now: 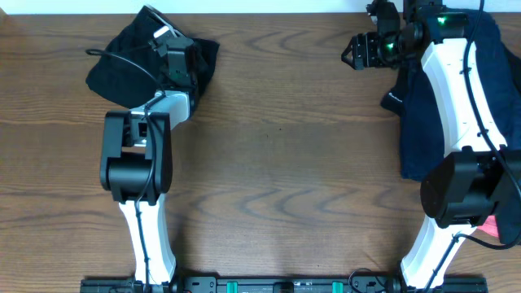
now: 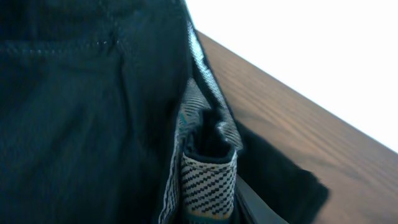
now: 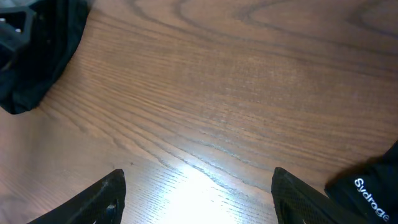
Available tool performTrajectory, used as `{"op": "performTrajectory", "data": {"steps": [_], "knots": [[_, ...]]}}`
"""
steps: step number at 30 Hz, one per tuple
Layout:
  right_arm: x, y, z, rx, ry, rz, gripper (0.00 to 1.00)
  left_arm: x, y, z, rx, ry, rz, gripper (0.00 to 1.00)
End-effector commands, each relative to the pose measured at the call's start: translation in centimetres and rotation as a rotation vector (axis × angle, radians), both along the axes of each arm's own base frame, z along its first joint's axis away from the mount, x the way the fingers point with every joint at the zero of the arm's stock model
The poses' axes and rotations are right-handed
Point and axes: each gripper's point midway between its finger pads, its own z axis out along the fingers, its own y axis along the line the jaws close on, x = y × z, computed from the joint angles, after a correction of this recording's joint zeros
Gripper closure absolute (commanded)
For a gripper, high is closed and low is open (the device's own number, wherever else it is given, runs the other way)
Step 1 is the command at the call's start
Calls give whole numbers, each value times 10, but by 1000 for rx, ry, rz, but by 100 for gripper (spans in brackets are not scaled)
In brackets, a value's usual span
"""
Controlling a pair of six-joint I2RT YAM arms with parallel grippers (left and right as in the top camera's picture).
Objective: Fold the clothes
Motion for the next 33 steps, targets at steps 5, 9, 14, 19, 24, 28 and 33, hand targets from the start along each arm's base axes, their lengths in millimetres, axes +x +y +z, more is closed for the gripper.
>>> {"op": "performTrajectory", "data": {"steps": [5, 9, 14, 19, 24, 28, 33], "knots": [[2, 0, -6, -9, 14, -27, 27, 10, 1, 2, 47, -23, -36, 71], [3, 2, -5, -7, 8, -27, 27, 14, -24, 16, 59, -40, -162, 51], [4, 4, -4, -8, 1, -22, 27, 4, -58, 39, 118, -5, -338, 2], [5, 4, -4, -7, -5, -22, 27, -11, -68, 84, 332, 11, -471, 2], [5, 4, -4, -6, -5, -22, 27, -23, -59, 107, 545, 43, -569, 2], [4, 6, -4, -7, -2, -17, 27, -29, -27, 90, 683, 163, -570, 2], [4, 11, -4, -7, -4, -8, 27, -31, 25, 58, 732, 275, -541, 2]]}}
